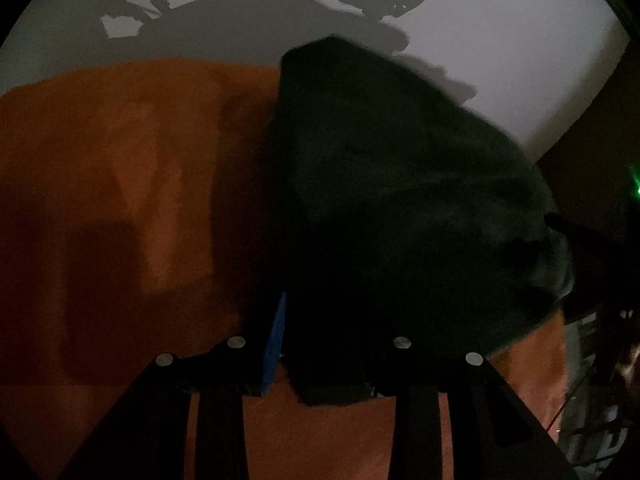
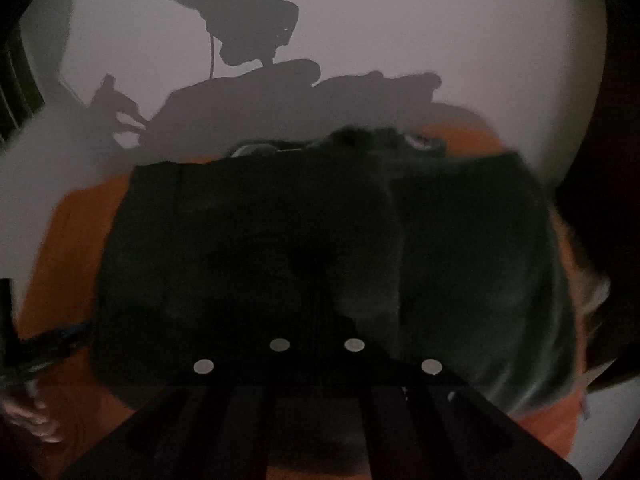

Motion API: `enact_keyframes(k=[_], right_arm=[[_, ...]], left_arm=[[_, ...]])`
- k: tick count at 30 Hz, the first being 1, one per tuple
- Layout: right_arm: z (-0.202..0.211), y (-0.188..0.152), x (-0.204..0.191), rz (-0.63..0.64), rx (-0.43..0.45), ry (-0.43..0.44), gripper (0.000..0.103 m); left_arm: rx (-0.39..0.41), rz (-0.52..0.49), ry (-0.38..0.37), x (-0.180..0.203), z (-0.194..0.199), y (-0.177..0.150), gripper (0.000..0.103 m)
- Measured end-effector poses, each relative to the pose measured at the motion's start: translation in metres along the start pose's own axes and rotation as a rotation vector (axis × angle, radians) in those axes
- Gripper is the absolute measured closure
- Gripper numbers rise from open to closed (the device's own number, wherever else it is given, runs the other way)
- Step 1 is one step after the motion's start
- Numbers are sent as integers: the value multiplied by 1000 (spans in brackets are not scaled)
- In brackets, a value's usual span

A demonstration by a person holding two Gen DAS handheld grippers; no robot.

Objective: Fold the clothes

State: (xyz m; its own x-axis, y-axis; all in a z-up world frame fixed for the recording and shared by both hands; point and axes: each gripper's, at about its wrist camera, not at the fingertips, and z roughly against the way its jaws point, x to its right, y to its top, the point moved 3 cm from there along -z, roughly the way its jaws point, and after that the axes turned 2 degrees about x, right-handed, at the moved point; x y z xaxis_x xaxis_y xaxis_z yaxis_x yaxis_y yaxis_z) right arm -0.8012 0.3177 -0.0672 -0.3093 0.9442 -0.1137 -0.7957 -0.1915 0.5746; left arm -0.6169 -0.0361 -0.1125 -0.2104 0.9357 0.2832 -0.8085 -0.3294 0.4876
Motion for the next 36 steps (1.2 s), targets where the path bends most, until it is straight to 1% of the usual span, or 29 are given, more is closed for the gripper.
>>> enact_keyframes(k=[1,2,3,4,6,7,8,9,10,11,13,14,15,16,18,21,23,26,27,28,31,33,36], right_arm=[[-19,-1,1,7,-61,-11,103],[-29,0,2,7,-87,-18,103],[-27,3,1,-5,-87,-25,103],[-18,6,-1,-27,-70,-18,103],[6,4,-11,-52,-27,10,103],[18,-3,-20,-55,-22,9,103],[25,-14,-31,-55,-40,10,103],[27,-25,-42,-59,-66,30,103],[27,-37,-54,-63,-89,58,103],[25,-49,-66,-52,-110,64,103],[20,-69,-86,-1,-147,13,103],[22,-78,-97,13,-167,-4,103],[27,-86,-107,8,-178,1,103],[37,-91,-118,5,-174,13,103],[66,-96,-148,55,-146,-8,103],[105,-96,-188,90,-115,-33,103],[131,-99,-215,93,-106,-35,103],[171,-108,-256,85,-80,-49,103],[185,-113,-267,76,-74,-54,103],[199,-118,-277,65,-65,-55,103],[242,-140,-294,31,-39,-55,102],[277,-162,-301,10,-22,-48,102],[329,-197,-307,22,3,-40,102]], left_arm=[[-13,9,4,-4,-4,-3,67],[-24,30,-6,-9,-6,-3,67],[-31,47,-14,-14,-6,-4,67],[-28,50,-11,-14,3,-7,67],[-14,31,4,-12,23,-13,67],[-10,25,18,-8,32,-16,67],[-6,18,31,-5,40,-20,67],[-2,18,44,-1,48,-21,67],[4,39,52,3,51,-17,67],[1,65,50,7,55,-12,67],[-21,75,20,17,68,-16,66],[-24,61,29,21,71,-14,66],[-23,35,43,24,80,-17,64],[-21,9,57,28,89,-19,61],[-35,-24,75,29,105,-27,55],[-71,-51,89,26,131,-40,54],[-91,-36,66,20,157,-49,54],[-88,-30,37,11,204,-63,52],[-79,-31,38,7,220,-68,48],[-70,-36,42,2,237,-73,44],[-47,-50,59,-6,287,-89,44],[-18,-62,70,-3,321,-105,44],[13,-82,81,10,364,-134,44]])
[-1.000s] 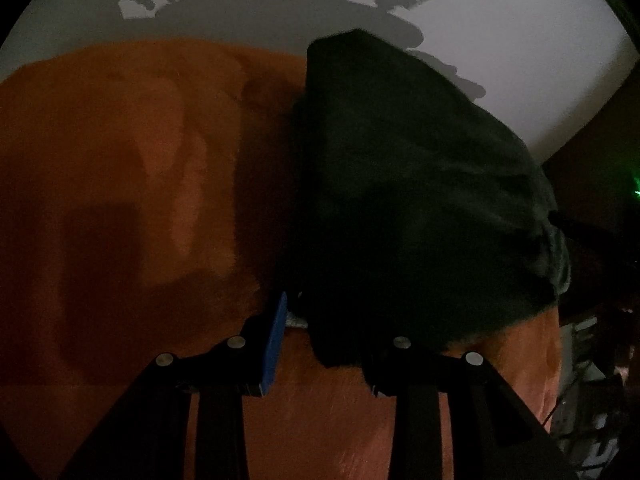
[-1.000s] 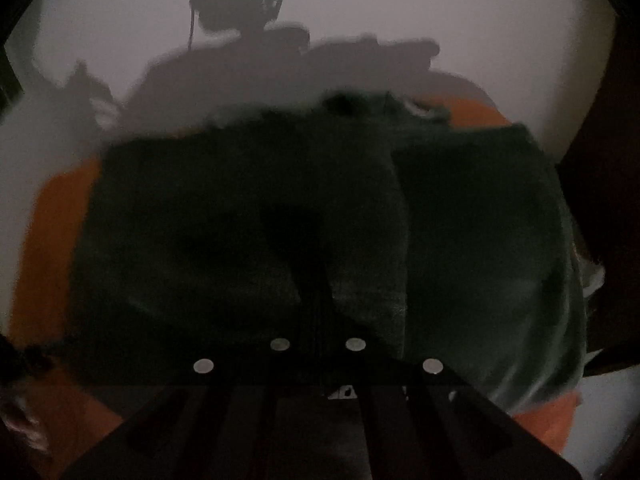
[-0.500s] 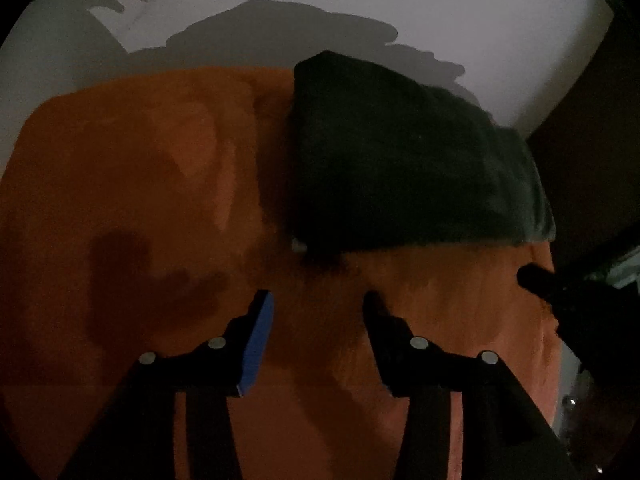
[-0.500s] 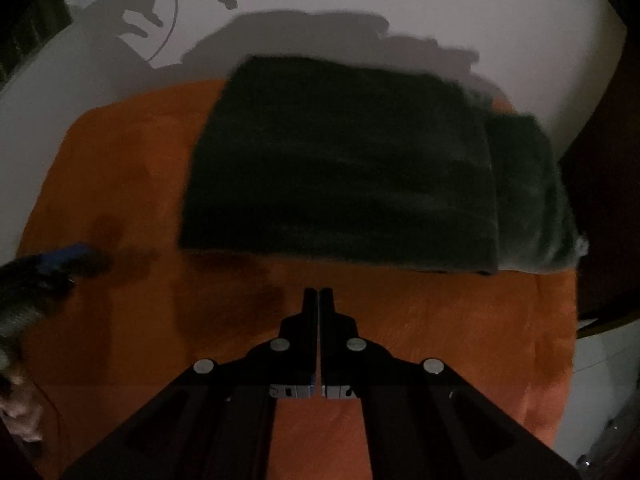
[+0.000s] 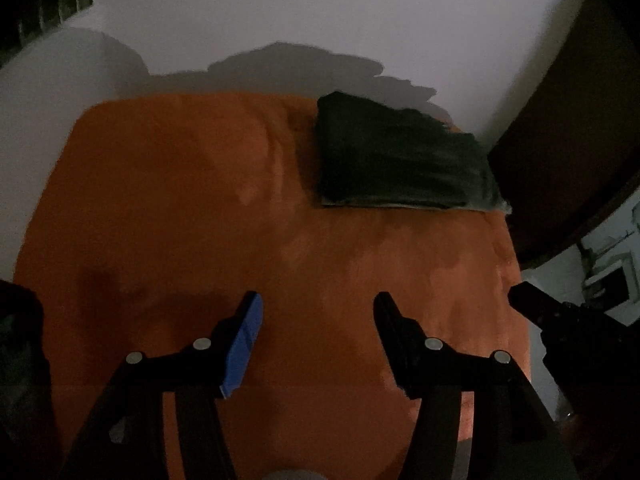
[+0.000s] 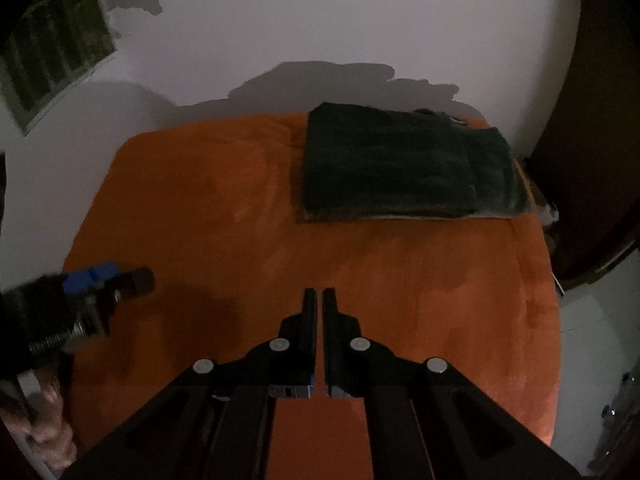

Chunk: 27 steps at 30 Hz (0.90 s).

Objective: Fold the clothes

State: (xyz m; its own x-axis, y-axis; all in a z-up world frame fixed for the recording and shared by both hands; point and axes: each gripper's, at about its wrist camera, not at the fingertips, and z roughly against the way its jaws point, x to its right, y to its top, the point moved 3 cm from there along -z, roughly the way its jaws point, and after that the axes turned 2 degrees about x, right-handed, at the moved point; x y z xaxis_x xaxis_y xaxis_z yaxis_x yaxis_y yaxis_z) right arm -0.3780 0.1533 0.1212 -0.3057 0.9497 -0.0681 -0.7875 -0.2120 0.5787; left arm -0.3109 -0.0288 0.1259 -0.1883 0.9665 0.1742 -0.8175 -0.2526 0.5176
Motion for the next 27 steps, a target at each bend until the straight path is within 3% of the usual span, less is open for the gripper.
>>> enact_keyframes(k=[7,15,17,18,19,21,23,25,27], right_arm=[[89,-61,17,-70,39,46,101],[93,-91,37,-48,74,15,98],[88,-104,34,-16,100,-5,90],[85,-113,31,-5,114,-1,80],[83,-121,28,6,128,2,63],[82,-138,27,-15,164,5,44],[85,-161,27,-51,218,19,43],[85,-188,19,-21,220,26,34],[84,-214,11,34,219,4,33]], left_arm=[[37,-90,44,57,49,-58,43],[136,-180,130,88,25,-85,43],[156,-181,118,87,20,-96,43],[168,-176,108,83,20,-105,43],[185,-171,121,79,22,-116,43],[202,-167,135,71,25,-135,39],[181,-175,121,63,22,-163,31],[166,-173,120,56,17,-191,30],[162,-126,131,45,17,-221,30]])
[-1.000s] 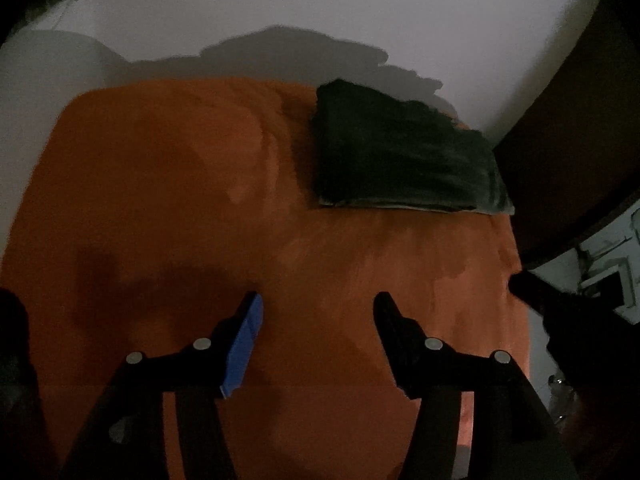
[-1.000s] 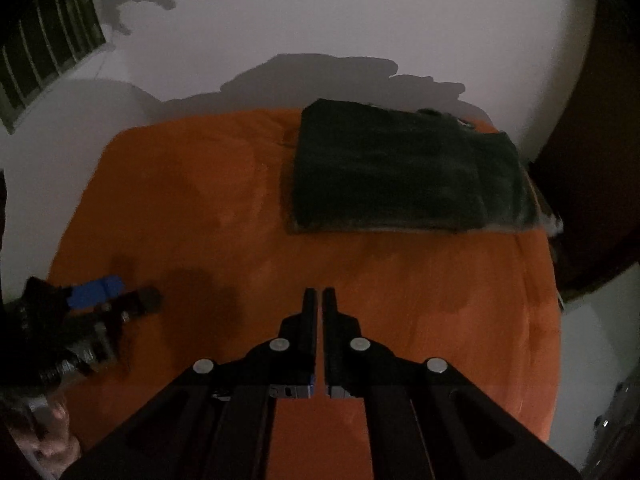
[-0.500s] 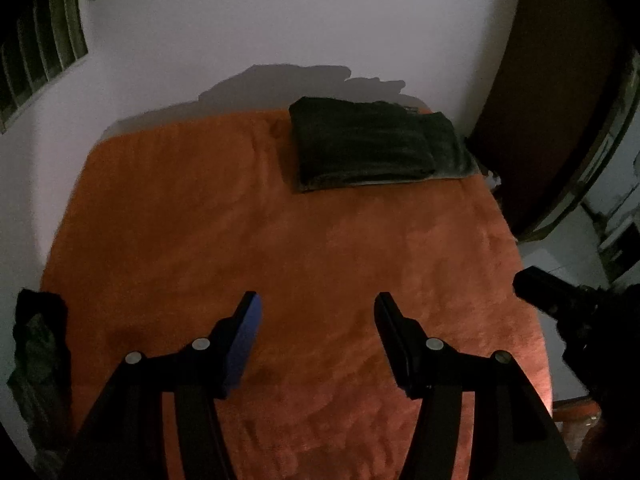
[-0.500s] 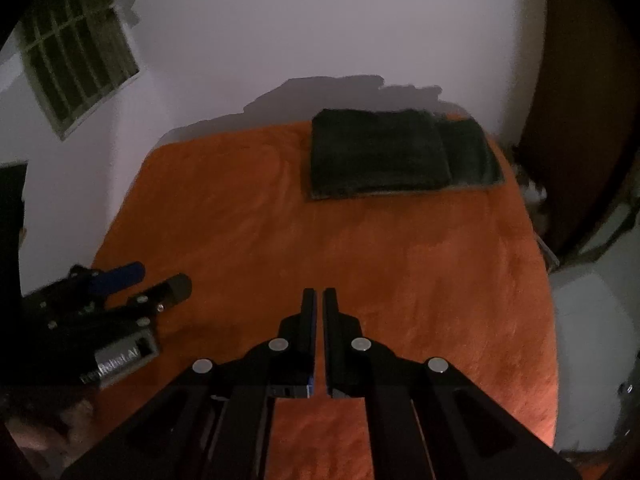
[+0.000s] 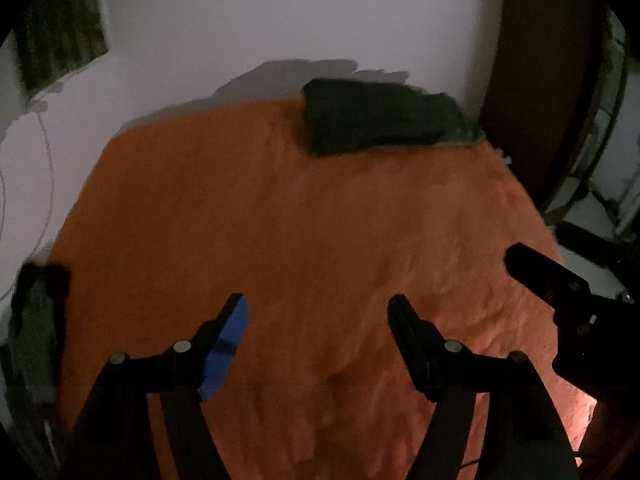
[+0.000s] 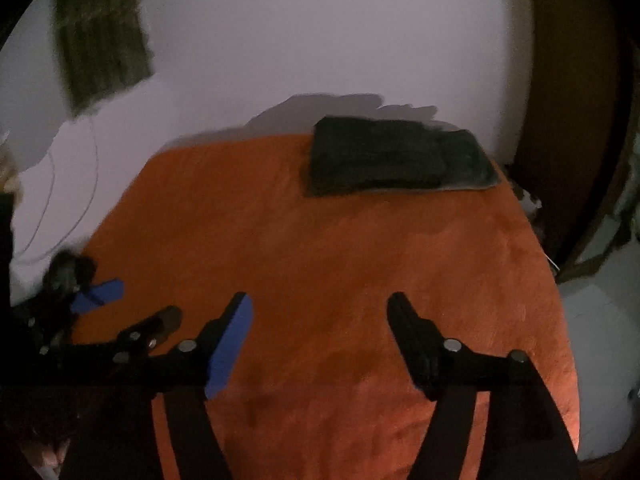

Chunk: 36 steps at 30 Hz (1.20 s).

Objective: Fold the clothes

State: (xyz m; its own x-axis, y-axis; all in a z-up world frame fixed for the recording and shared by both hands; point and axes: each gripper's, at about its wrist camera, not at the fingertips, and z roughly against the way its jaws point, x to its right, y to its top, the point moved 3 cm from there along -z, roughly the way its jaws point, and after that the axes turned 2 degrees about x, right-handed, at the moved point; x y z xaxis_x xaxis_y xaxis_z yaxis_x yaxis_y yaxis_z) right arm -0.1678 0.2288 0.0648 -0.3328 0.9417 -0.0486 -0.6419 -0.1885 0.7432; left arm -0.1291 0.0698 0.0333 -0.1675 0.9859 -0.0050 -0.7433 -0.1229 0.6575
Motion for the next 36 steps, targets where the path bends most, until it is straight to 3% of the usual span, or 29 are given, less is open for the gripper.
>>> enact_keyframes(k=[3,8,15,20,23,28,36], right_arm=[[10,-41,-10,29,6,-67,19],[17,-83,-26,39,-35,-58,16],[11,-112,-36,-31,-97,-20,6],[2,-140,-55,-37,-142,-19,2],[-5,-148,-59,-42,-177,-23,2],[-9,-144,-64,-70,-165,-38,2],[-14,-148,-75,-23,-169,-45,2]], left_arm=[[-9,41,-19,-6,9,-36,30],[-75,50,-49,-12,5,-80,30],[-152,143,-30,-45,-9,-107,29],[-189,134,-5,-54,-16,-127,27],[-195,112,-14,-53,-20,-137,27],[-217,171,-52,-67,-23,-139,27],[-167,200,-29,-79,-16,-133,27]])
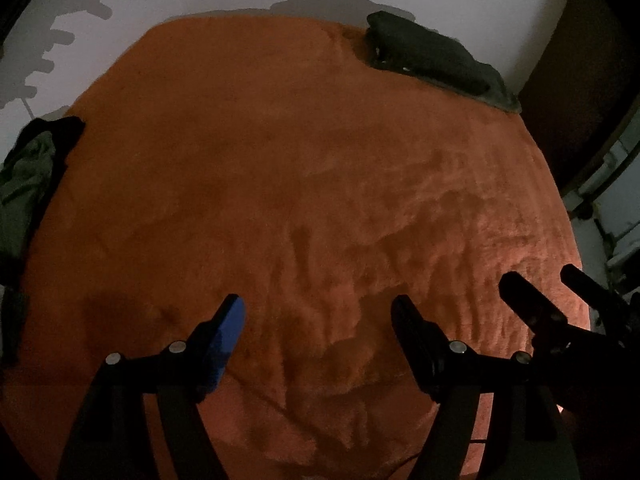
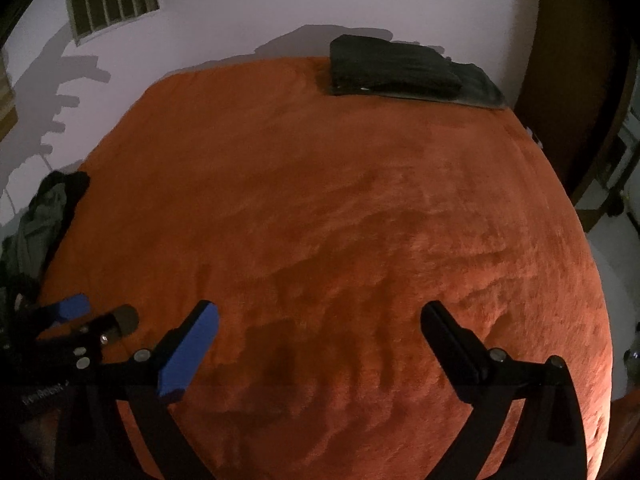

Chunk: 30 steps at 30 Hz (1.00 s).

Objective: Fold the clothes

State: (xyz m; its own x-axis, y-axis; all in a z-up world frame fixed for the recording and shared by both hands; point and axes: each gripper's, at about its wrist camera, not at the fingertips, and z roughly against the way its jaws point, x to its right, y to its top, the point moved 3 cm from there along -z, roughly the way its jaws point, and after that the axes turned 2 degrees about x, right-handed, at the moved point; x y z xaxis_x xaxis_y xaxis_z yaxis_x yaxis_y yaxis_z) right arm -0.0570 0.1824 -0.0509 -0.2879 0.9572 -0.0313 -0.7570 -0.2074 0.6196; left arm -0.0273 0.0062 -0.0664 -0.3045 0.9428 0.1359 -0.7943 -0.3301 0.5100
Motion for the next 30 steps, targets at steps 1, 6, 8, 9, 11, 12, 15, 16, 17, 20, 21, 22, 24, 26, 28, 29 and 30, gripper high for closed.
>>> enact_keyframes(k=[1,6,8,9,11,12,15,16,17,20,21,22,24,26,28,29,30], right_arm=[[-1,0,1,0,0,-1,2],[0,3,4,-21,-1,21,2],[-1,3,5,-27,-5,26,2],[-1,3,5,-30,-7,29,2],[-1,3,5,-34,-11,34,2],[-1,3,5,-33,-13,37,2],[-2,3,4,-31,-20,46,2],[-2,3,4,-31,-21,48,2],[-2,3,4,-30,-22,49,2],[-1,3,3,-31,-21,51,2],[-1,2,3,-32,-20,51,2],[-1,2,4,-33,-20,52,2],[-1,2,3,-34,-22,51,2],[-1,2,2,-31,-24,50,2],[-1,2,2,-26,-25,49,2],[0,2,2,-25,-24,49,2],[0,3,2,-25,-24,49,2]], left_arm=[[5,-1,-1,0,1,0,27],[9,-25,3,8,1,-2,27],[8,-32,6,9,0,-3,27],[10,-34,6,8,0,-2,27],[13,-35,13,8,1,-2,27],[13,-33,14,8,1,-3,27],[10,-25,17,10,1,-3,27],[10,-23,18,10,1,-4,27],[9,-23,18,11,2,-4,27],[8,-27,20,11,1,-4,27],[7,-28,20,12,1,-4,27],[6,-29,20,12,1,-4,27],[7,-31,21,12,1,-3,27],[12,-32,26,13,2,-4,27],[14,-35,26,13,2,-5,27],[14,-36,26,13,2,-6,27],[11,-34,22,12,2,-6,27]])
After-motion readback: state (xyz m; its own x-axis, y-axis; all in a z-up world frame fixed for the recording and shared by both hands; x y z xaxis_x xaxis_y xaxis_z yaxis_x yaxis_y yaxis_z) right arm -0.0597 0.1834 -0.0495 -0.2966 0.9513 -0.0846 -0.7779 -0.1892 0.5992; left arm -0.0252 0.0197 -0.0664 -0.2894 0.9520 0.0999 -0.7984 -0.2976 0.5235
